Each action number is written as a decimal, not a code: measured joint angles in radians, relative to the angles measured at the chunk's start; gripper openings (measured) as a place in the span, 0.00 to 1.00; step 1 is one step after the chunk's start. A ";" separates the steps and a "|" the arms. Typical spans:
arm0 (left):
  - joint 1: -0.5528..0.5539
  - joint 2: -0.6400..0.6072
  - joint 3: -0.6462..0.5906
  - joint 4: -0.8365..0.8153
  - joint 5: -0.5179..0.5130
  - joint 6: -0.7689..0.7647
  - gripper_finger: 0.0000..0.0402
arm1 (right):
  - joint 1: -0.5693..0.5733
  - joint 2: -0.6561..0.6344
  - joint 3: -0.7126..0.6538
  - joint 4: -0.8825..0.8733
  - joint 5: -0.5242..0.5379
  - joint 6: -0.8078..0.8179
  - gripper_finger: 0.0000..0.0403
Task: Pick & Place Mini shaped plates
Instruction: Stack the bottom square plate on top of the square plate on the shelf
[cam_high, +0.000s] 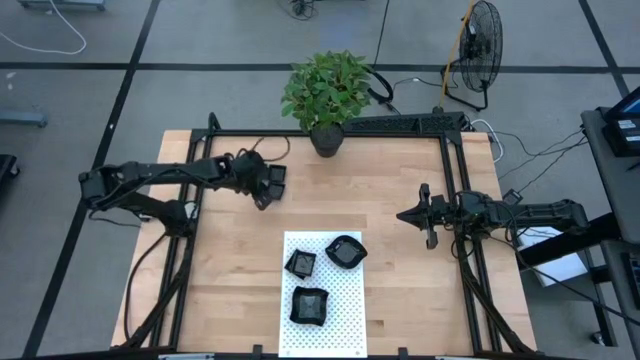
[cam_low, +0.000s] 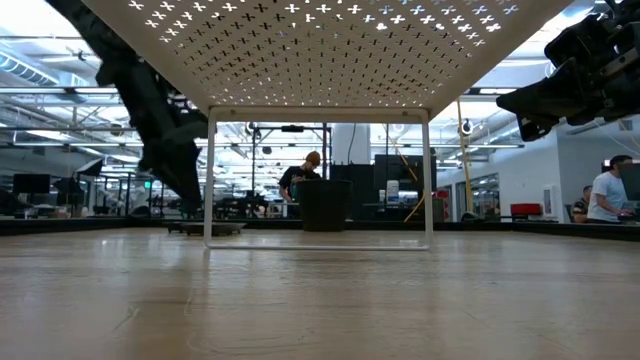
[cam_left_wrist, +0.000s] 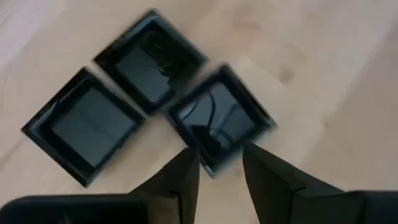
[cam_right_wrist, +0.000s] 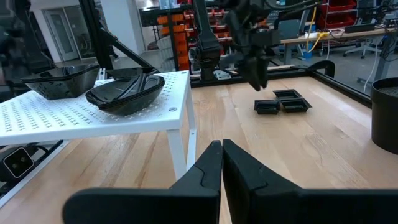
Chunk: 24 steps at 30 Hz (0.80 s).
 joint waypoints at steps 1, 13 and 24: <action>0.019 0.000 -0.022 0.043 0.009 -0.012 0.31 | 0.000 0.000 0.000 0.000 0.000 0.000 0.00; 0.079 0.000 -0.151 0.214 0.038 -0.187 0.31 | 0.000 0.000 0.000 0.000 0.000 0.000 0.00; -0.012 0.000 -0.151 0.339 -0.126 -0.252 0.32 | 0.000 0.000 0.000 0.000 0.000 0.000 0.00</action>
